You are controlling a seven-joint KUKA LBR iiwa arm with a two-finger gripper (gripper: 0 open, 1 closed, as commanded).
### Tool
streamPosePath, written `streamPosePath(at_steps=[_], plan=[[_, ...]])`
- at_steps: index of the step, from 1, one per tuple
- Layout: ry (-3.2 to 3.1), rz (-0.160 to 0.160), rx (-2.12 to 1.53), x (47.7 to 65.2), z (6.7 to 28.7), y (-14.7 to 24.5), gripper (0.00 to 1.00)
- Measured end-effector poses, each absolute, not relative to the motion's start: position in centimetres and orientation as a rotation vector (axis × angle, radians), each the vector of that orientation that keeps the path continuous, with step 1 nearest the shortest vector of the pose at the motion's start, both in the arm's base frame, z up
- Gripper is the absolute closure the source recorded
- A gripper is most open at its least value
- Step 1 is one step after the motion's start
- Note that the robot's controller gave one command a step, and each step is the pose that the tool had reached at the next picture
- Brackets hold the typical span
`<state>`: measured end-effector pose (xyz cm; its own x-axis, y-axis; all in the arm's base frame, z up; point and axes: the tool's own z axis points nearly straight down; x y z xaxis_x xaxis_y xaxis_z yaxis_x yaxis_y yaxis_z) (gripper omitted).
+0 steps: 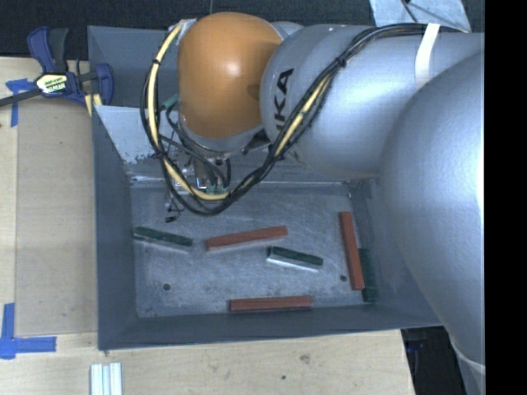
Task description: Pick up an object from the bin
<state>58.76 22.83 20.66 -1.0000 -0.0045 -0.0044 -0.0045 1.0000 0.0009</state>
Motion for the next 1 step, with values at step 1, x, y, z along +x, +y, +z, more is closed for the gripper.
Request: streamPosePath(at_steps=[1], plan=[[3.138, 0.002, -0.006, 58.73, 20.61, 22.82, 0.0]])
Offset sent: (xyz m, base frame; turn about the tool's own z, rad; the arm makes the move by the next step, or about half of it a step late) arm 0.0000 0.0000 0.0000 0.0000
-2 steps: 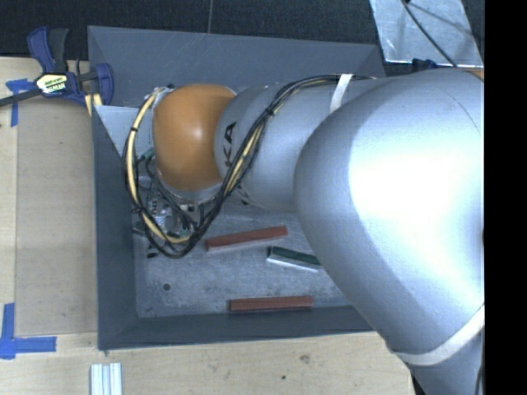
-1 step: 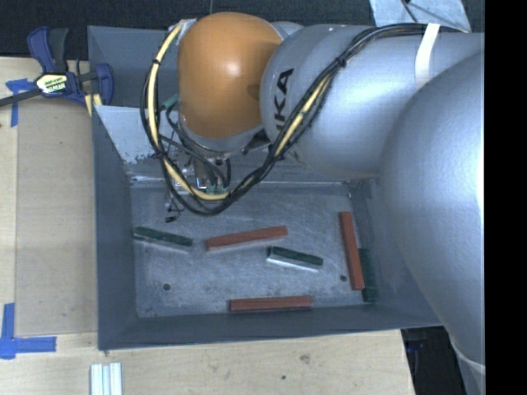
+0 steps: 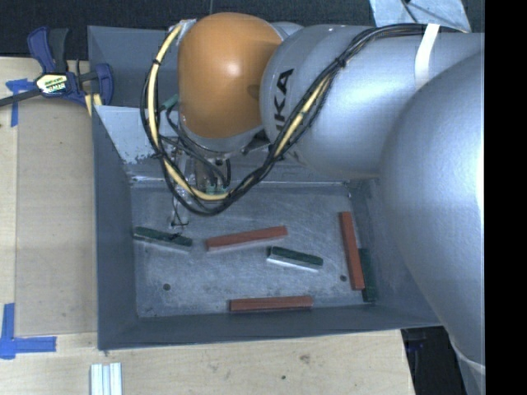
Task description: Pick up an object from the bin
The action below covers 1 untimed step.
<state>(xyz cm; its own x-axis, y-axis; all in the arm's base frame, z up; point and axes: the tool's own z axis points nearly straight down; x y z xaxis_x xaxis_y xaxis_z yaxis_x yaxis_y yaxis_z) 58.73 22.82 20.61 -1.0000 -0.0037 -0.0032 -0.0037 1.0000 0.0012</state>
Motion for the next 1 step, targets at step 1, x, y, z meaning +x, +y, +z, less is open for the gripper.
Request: streamPosePath(at_steps=[1], plan=[[3.016, 0.0, -0.85, 60.61, 22.98, 20.88, 0.0]])
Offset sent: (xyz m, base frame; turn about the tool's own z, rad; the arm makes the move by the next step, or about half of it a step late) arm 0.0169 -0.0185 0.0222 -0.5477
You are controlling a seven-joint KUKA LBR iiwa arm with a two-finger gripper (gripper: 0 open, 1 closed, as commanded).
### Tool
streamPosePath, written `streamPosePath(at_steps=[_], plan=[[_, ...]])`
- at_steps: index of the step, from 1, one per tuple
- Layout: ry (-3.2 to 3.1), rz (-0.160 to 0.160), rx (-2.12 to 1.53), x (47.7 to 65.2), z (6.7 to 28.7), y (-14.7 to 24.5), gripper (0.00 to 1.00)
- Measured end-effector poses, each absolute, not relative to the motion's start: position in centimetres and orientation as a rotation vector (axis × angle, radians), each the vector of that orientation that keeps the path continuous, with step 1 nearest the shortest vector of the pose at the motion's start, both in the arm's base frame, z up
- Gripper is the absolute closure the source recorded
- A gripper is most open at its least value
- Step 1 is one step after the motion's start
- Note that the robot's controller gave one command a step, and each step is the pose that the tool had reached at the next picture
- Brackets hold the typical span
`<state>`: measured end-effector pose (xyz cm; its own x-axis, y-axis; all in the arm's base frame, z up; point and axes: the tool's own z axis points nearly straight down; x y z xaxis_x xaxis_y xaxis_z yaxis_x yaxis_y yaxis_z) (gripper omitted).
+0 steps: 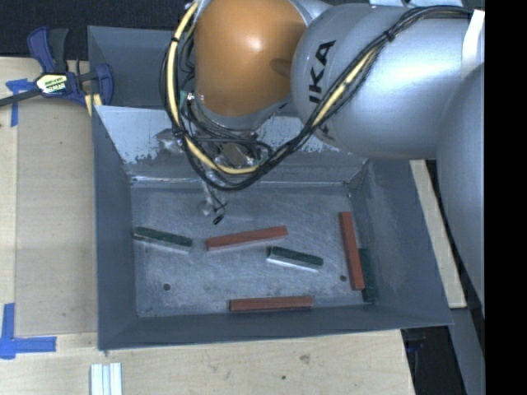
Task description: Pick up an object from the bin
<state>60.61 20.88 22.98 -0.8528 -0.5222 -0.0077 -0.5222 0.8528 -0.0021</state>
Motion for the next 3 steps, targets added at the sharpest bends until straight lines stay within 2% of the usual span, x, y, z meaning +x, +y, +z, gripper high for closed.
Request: streamPosePath(at_steps=[1, 2, 3], plan=[[3.018, 0.001, -0.89, 59.0, 6.7, 23.0, 0.0], [3.017, -0.01, -0.88, 59.5, 7.5, 22.6, 1.0], [2.915, 0.0, -1.147, 58.7, 13.4, 22.7, 1.0]])
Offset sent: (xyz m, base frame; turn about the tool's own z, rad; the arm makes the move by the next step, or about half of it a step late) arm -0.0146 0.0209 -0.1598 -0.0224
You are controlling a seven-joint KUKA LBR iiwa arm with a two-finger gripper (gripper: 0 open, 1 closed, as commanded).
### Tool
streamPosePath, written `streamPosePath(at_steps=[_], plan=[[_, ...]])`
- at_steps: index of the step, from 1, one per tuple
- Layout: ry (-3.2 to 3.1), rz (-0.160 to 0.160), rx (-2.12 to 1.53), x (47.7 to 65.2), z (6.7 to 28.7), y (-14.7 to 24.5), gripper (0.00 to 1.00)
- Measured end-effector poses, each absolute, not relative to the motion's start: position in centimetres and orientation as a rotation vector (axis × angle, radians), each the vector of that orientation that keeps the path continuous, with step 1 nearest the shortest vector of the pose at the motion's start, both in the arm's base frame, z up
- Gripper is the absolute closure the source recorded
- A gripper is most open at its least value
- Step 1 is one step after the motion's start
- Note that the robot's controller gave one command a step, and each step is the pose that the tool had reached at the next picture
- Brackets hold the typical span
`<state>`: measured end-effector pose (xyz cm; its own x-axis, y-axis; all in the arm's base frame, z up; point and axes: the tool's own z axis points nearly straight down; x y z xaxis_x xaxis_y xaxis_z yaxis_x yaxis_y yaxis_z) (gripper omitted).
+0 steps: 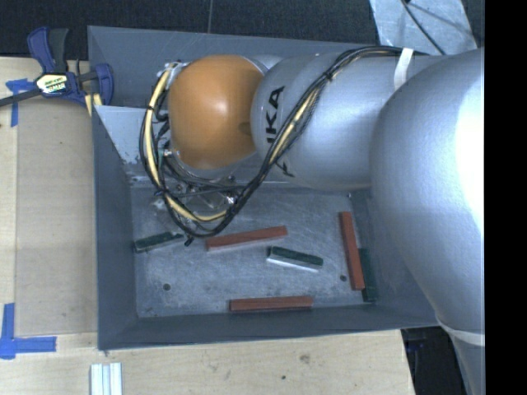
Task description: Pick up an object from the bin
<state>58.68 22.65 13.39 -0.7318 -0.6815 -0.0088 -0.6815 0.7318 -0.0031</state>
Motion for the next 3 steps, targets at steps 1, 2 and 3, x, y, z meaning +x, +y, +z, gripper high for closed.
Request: streamPosePath(at_steps=[1, 2, 3], plan=[[2.92, 0.002, -1.145, 58.6, 13.2, 22.6, 0.0], [2.958, 0.002, -1.071, 57.2, 6.6, 23.3, 0.0], [2.951, 0.003, -1.064, 57.5, 7.1, 23.3, 1.0]])
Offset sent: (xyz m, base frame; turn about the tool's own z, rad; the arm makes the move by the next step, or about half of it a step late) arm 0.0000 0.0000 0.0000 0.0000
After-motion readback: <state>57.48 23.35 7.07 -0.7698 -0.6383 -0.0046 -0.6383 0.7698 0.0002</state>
